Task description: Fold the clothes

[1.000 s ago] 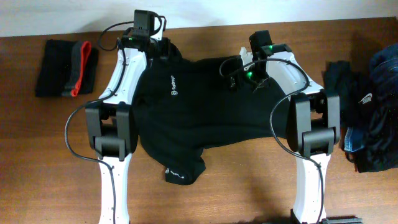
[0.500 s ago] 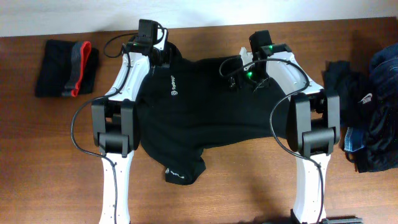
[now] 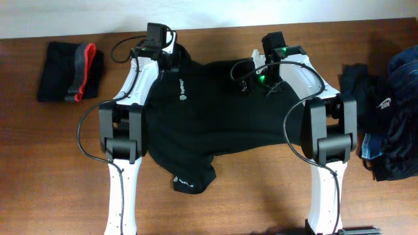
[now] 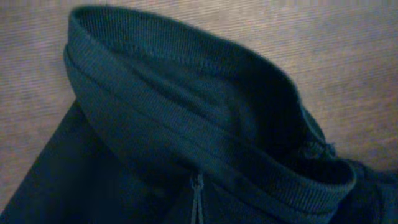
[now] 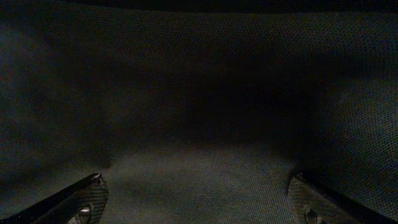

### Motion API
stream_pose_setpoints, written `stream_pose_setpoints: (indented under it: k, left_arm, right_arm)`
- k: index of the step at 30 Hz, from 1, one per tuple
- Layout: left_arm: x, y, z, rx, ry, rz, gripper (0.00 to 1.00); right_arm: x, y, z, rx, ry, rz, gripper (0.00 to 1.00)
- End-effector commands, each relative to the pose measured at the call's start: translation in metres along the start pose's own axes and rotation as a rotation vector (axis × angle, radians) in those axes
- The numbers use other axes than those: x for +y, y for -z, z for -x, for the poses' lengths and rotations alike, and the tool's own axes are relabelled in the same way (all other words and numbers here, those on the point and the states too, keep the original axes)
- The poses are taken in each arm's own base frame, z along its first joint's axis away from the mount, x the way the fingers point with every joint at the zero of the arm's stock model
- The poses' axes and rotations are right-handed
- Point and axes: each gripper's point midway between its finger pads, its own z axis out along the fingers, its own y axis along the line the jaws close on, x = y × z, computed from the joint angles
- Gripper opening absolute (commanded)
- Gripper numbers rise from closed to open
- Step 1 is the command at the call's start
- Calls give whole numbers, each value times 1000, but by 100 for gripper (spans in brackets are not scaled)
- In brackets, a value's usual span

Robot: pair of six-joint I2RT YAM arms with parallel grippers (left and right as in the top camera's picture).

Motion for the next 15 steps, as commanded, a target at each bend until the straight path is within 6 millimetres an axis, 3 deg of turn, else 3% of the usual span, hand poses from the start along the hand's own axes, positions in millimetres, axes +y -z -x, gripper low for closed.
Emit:
stream_pose_setpoints:
  k: [1, 9, 15]
  left_arm:
    - [1, -25, -19, 28, -10, 5, 1]
    - [-2, -23, 17, -115, -23, -9, 1]
    - [-4, -13, 56, -265, -37, -12, 1]
  right_arm:
    - [-10, -22, -13, 53, -17, -21, 98]
    - [-10, -22, -13, 53, -18, -21, 98]
    - [-10, -22, -13, 54, -17, -21, 98]
